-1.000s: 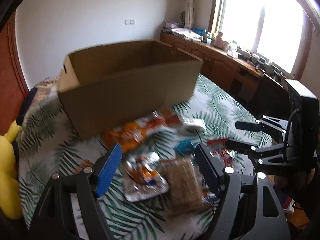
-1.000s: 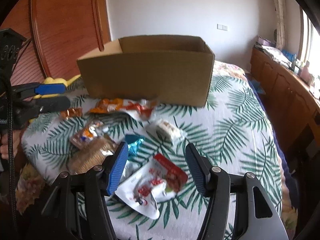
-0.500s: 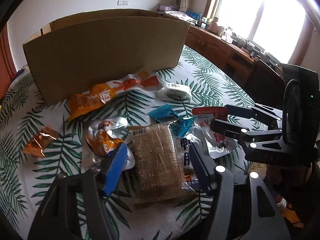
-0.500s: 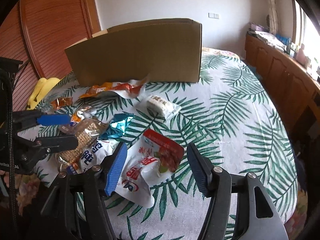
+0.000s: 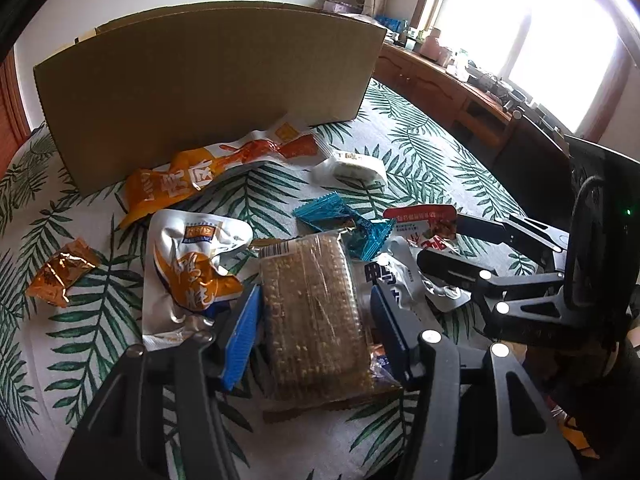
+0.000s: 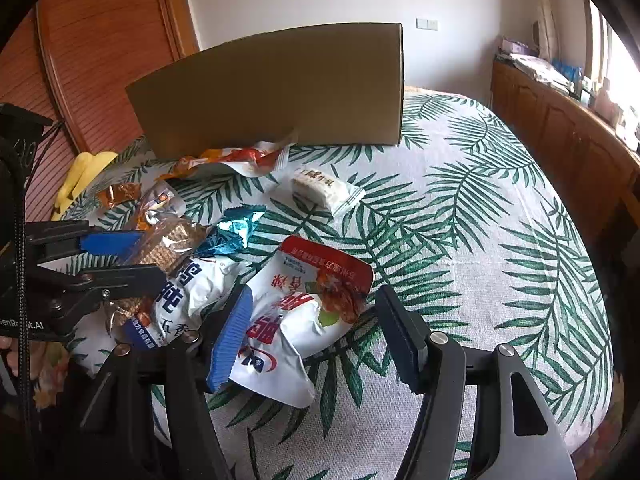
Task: Organize snacks
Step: 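Grasp the clear cracker packet with the left gripper while the right gripper grasps a white bag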
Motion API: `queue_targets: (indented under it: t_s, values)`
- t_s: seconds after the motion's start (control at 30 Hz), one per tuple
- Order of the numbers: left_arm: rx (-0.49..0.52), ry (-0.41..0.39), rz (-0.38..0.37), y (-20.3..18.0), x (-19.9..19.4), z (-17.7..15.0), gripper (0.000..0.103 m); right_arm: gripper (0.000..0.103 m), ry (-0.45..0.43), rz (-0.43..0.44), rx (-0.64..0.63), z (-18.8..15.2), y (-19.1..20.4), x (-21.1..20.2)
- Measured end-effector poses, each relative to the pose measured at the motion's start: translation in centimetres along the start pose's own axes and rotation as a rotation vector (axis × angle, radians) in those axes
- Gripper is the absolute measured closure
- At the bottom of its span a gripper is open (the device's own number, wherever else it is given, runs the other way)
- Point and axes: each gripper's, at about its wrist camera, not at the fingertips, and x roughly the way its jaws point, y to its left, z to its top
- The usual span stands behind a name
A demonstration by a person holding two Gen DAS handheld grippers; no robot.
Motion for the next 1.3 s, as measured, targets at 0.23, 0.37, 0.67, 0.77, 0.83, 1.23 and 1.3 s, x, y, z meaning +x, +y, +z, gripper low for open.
queue_targets:
  t_s: [0.23,0.37,0.67,0.77,0.83,1.23,1.3]
  values:
    - [-0.015,-0.020,-0.002,0.4,0.0,0.0,0.061,0.034,-0.012,-0.037,-0.041,-0.2,0.9,0.4]
    - [-0.032,-0.037,-0.005,0.7,-0.5,-0.4,0.061,0.034,-0.017,-0.063,-0.077,-0.4,1.4,0.6]
    - [-0.039,-0.098,-0.018,0.9,-2.7,-0.9,0.061,0.034,-0.018,-0.068,-0.079,-0.3,1.3,0.8]
    - [-0.037,-0.109,-0.016,0.9,-3.1,-0.9,0.061,0.043,-0.024,-0.074,-0.081,-0.3,1.2,0.6]
    - [-0.038,-0.114,-0.014,0.9,-3.2,-0.9,0.061,0.054,-0.026,-0.073,-0.081,-0.4,1.0,0.4]
    - [-0.055,-0.121,-0.011,1.2,-3.3,-1.3,0.061,0.075,-0.074,-0.054,-0.036,-0.3,-0.4,-1.9]
    - [-0.056,-0.125,-0.009,1.1,-3.5,-1.3,0.061,0.082,-0.088,-0.051,-0.038,0.0,-0.4,-2.4]
